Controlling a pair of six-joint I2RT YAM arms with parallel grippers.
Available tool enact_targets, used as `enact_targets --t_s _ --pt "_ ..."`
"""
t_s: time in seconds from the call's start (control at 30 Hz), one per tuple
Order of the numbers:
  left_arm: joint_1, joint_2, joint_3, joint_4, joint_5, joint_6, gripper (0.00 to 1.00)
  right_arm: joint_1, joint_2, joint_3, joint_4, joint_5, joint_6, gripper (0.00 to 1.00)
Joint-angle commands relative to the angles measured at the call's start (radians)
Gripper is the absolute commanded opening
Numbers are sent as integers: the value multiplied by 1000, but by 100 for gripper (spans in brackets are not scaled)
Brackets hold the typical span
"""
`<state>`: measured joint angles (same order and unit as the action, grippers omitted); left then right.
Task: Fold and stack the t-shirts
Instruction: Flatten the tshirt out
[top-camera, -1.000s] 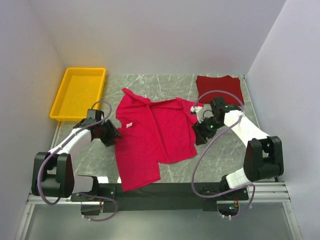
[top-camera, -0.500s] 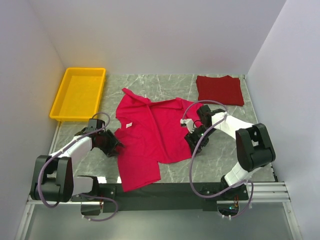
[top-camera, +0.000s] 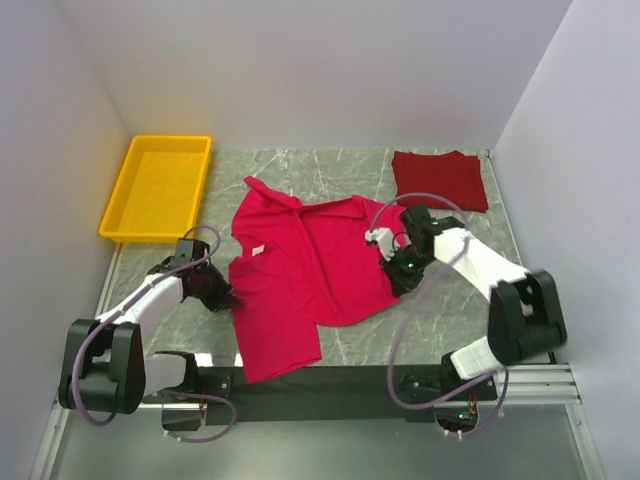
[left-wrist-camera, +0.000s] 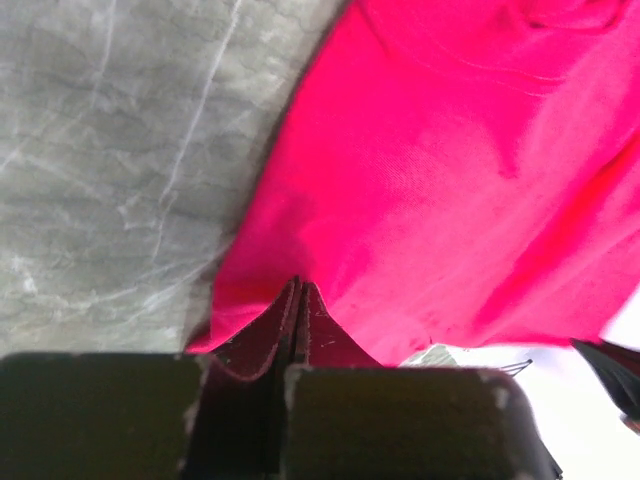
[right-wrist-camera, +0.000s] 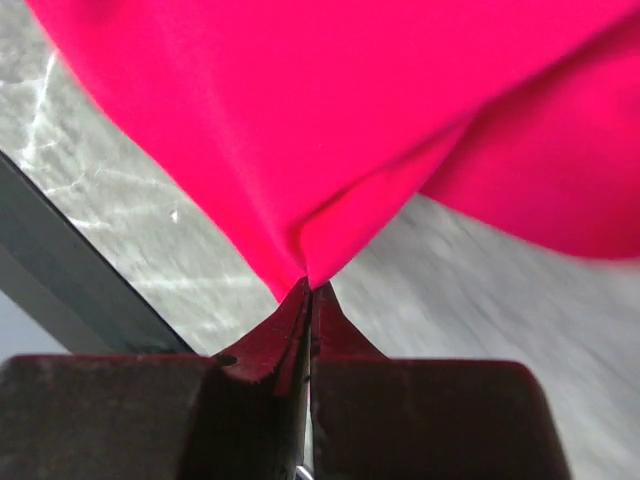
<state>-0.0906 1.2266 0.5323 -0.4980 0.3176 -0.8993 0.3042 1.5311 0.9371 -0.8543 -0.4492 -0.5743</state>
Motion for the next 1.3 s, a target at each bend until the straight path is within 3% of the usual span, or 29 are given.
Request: enact_targets --t_s 0.0,0.17,0.23,0.33,0.57,0.6,0.7,0.77,0.87,0.9,1.0,1.13,1.27 --pt "-5 -61 8 -27 -5 16 1 -17 -175 75 -109 82 -94 0" --pt "-5 -99 9 -40 -3 13 1 47 -331 108 -173 72 -153 0" --pt "-5 -101 8 -34 0 14 1 186 -345 71 -132 95 -109 0" --pt "-5 -92 6 -24 9 16 1 394 -286 63 -20 144 -13 0" --pt "-5 -93 6 -14 18 26 1 593 -137 180 277 109 106 0" --pt "-5 -93 6 -13 21 26 0 601 -114 190 299 95 123 11" --pt "-5 -91 9 -13 23 31 1 602 21 276 278 116 180 44" --pt "-5 -95 12 -13 18 36 0 525 54 318 227 107 189 46" --pt "-5 -101 12 -11 18 36 1 390 -63 244 151 3 130 53" --pt "-5 -101 11 -7 18 36 1 310 -93 227 106 -20 17 55" --pt "-5 -102 8 1 28 34 1 228 -254 62 -24 -22 -222 56" --pt "-5 -101 5 10 35 37 1 227 -399 -154 -13 6 -444 57" --pt "-5 -101 3 7 38 37 1 230 -370 -219 134 26 -451 57"
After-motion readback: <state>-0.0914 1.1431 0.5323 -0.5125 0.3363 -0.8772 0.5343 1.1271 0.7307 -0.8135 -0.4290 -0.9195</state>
